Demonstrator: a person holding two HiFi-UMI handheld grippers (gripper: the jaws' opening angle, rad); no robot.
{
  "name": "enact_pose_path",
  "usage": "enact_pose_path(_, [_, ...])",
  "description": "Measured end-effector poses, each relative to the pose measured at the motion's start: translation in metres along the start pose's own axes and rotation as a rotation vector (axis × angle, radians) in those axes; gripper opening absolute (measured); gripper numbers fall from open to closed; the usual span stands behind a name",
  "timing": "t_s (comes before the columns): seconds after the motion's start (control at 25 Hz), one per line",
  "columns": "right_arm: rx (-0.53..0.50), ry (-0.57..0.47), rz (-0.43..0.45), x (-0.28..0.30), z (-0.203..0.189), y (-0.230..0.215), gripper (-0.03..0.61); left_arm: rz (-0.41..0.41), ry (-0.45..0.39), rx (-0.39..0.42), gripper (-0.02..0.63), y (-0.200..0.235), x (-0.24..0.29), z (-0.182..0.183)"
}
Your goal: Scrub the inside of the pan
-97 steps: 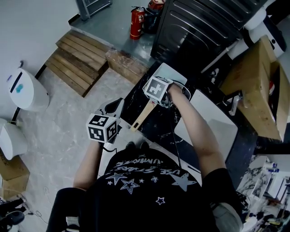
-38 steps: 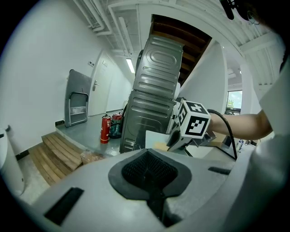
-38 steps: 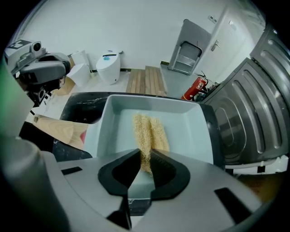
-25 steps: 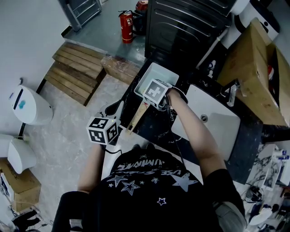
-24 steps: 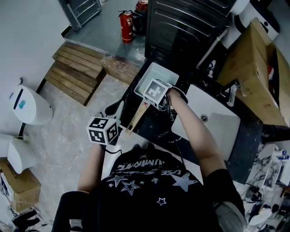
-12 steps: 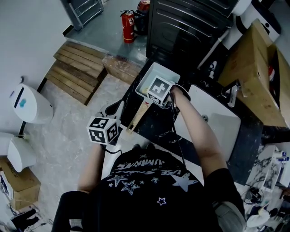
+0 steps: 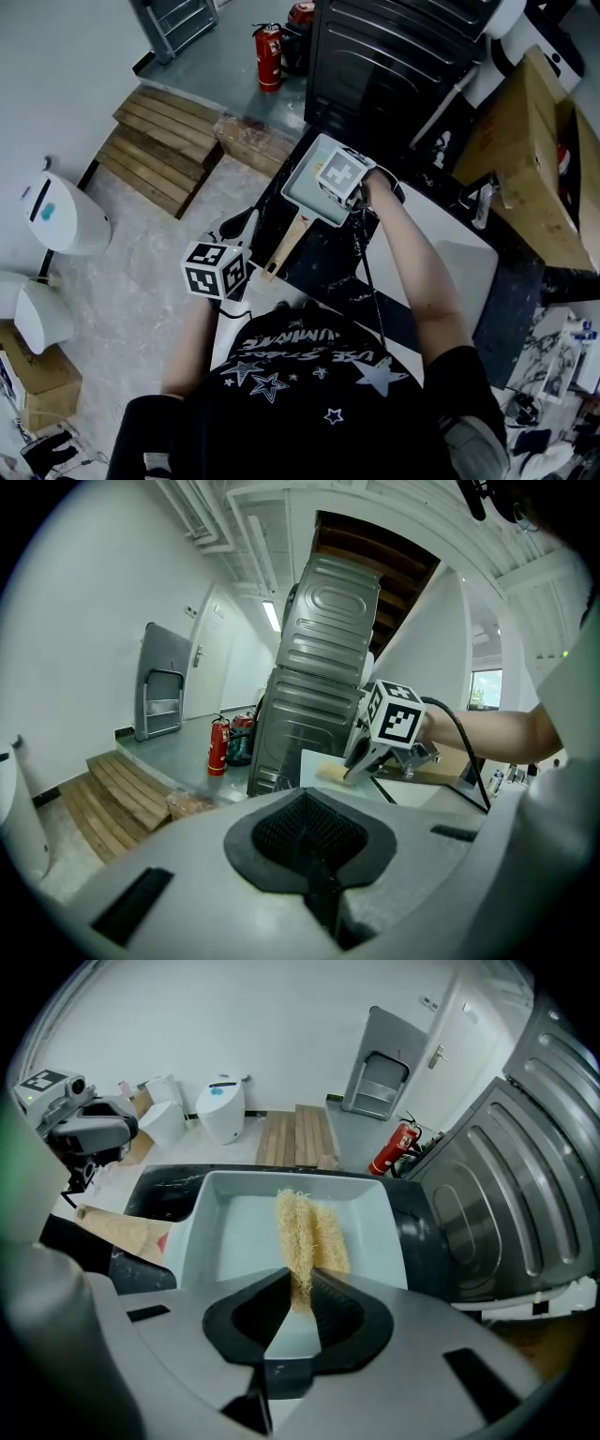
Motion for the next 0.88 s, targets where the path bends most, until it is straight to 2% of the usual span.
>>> enact_pose_path(0.16, [-0.001,0.044,-0.072,0.003,-0.006,-0.017,0.066,0.003,-0.002,-0.001,0.008,0.001,0.003,0.003])
enact_pose_path(0.56, [0.006,0.078,-0.14,0.024,-0.021,-0.039,0.066,0.004,0.012,-0.002,0.008,0.001,0.006,-0.002])
enact_pose_path(0.88, [0.03,0.078,-0.145,0.022,-0.025,-0.035,0.066,0.0,0.016,0.004,0.008,-0.004,0.001,-0.002])
Point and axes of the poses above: the fingertips, and each gripper's own axes: x forward along the fingers, y to its left, z out of its top, the point moved 5 cm from there along -x, backward along the fingers, and after that the axes turned 3 degrees about -y, right-handed, at the moved point
